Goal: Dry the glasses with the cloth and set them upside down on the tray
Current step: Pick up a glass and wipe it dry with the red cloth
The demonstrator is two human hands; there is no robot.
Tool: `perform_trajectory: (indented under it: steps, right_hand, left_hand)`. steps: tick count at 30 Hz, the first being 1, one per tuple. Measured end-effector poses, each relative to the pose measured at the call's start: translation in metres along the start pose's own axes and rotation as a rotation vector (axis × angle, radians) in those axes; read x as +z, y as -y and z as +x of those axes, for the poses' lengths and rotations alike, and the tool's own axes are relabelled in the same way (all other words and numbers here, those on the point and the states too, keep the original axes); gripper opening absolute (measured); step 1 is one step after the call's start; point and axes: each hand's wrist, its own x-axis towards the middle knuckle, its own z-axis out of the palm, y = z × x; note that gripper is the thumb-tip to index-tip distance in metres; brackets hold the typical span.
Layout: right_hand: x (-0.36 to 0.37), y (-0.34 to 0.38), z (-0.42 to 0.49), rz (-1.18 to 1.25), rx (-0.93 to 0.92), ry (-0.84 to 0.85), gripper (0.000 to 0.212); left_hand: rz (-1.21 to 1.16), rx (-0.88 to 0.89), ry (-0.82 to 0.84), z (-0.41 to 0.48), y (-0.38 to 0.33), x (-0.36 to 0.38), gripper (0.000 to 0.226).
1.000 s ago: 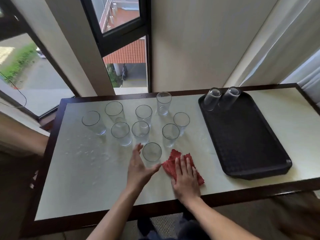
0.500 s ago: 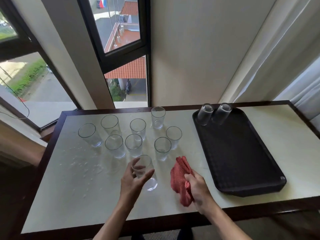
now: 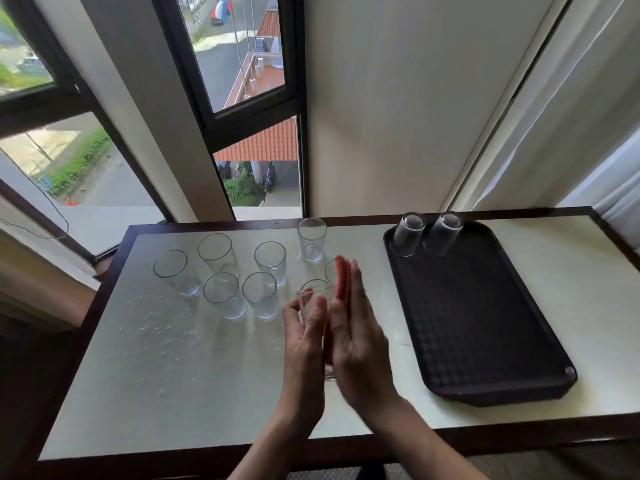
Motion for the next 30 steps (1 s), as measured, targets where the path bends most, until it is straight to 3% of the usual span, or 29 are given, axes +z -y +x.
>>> perform_trajectory:
  steps: [4,10,13,17,19,21,25,30]
  right_hand:
    - [-0.010,-0.001,0.016,0.182,0.162,0.001,0.062]
    - [-0.008,0.000,-0.024,-0.145,-0.046,-0.007,0.066]
    - [-0.010,-0.007,-0.015,-0.081,-0.024,0.037,0.065]
    - [-0.017,-0.005,0.018,0.241,0.147,0.041,0.054]
    - [-0.017,-0.004,0.018,0.307,0.144,0.038,0.057]
    - [-0.016,0.001,0.002,0.249,0.083,0.057,0.061]
    - [-0.010,-0.004,-0.030,-0.025,-0.140,0.103,0.073]
    - [-0.021,-0.003,-0.004,0.206,0.072,0.159,0.071]
  left_hand:
    - [0.016,-0.009,-0.009,-0.003,0.004,0.008,0.057]
    - [0.051,0.016,0.044,0.003,0.002,0.006,0.079]
    - [0.048,0.022,-0.001,0.006,0.004,0.005,0.066]
    - [0.102,0.029,-0.009,0.007,0.001,0.011,0.042]
    - [0.105,0.016,-0.007,0.004,-0.003,0.013,0.036]
    - [0.069,0.018,0.015,0.003,-0.008,0.013,0.043]
    - [0.044,-0.001,0.032,0.011,-0.014,0.009,0.094]
    - [-0.025,-0.025,0.030,0.014,-0.014,0.013,0.081]
